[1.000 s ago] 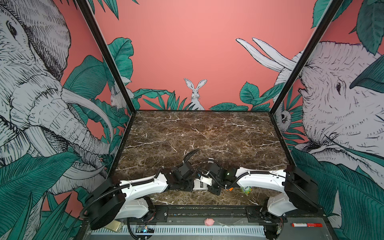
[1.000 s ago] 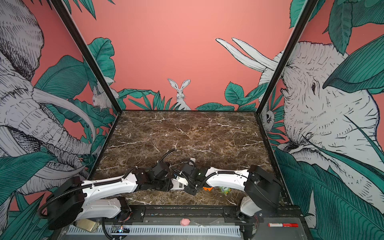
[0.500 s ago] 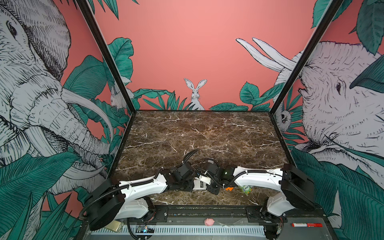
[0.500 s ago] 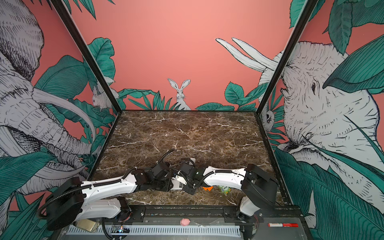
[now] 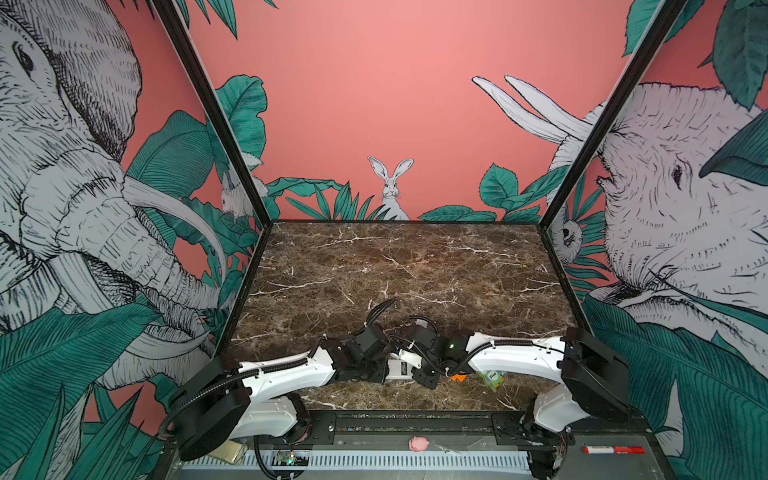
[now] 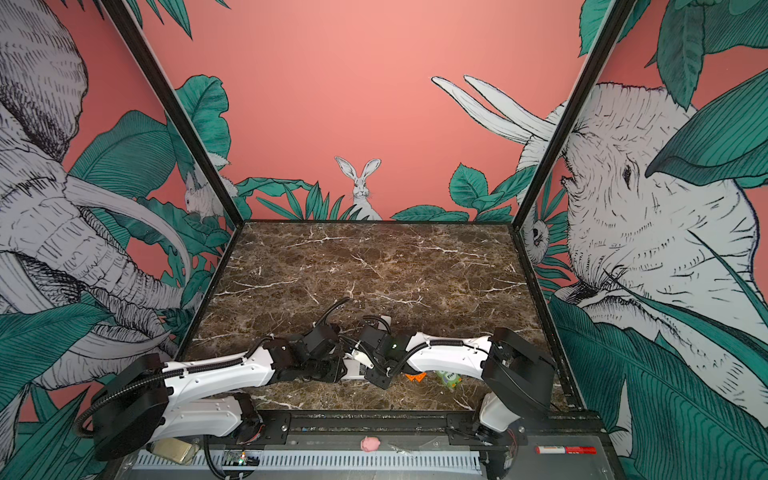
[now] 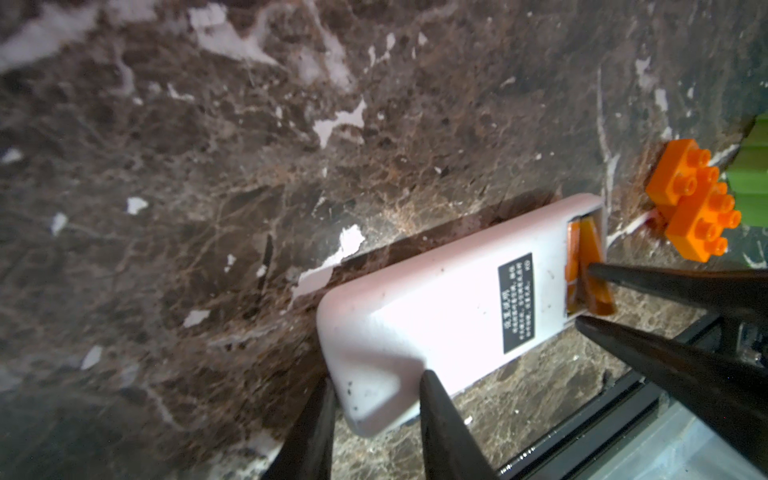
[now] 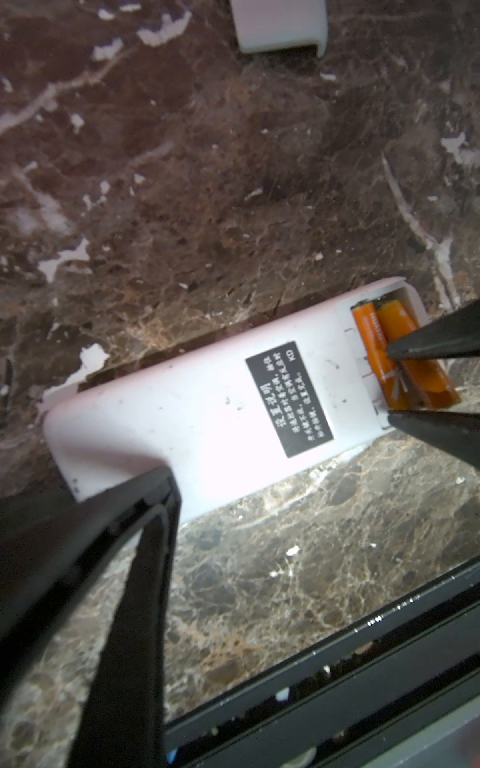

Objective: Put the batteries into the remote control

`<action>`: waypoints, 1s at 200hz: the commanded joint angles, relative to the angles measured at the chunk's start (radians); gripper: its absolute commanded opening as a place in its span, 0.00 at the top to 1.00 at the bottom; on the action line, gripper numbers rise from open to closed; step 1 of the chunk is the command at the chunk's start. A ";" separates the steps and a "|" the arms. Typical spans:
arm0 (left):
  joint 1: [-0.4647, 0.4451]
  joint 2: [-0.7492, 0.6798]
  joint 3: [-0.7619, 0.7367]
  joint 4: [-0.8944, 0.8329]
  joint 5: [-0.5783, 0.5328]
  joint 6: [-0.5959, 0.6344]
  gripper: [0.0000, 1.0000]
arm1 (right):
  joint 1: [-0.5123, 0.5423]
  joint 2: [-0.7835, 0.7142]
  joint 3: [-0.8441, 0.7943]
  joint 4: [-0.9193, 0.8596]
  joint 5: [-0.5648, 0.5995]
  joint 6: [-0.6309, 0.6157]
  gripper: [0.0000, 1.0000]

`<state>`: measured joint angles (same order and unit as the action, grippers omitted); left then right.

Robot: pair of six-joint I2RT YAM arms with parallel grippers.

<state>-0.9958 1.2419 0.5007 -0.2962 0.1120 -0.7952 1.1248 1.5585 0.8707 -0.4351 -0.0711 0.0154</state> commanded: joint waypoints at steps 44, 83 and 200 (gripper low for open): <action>-0.006 0.067 -0.051 -0.006 0.004 0.019 0.66 | -0.003 -0.043 0.056 -0.040 -0.016 0.019 0.75; -0.006 0.065 -0.053 0.002 0.006 0.018 0.67 | -0.003 -0.074 0.041 -0.106 -0.007 0.050 0.78; -0.006 0.059 -0.058 0.007 0.005 0.023 0.67 | -0.003 0.005 0.048 -0.151 0.019 0.077 0.83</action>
<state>-0.9958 1.2491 0.4965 -0.2619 0.1154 -0.7849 1.1240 1.5455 0.9062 -0.5621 -0.0689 0.0944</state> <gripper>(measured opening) 0.333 0.173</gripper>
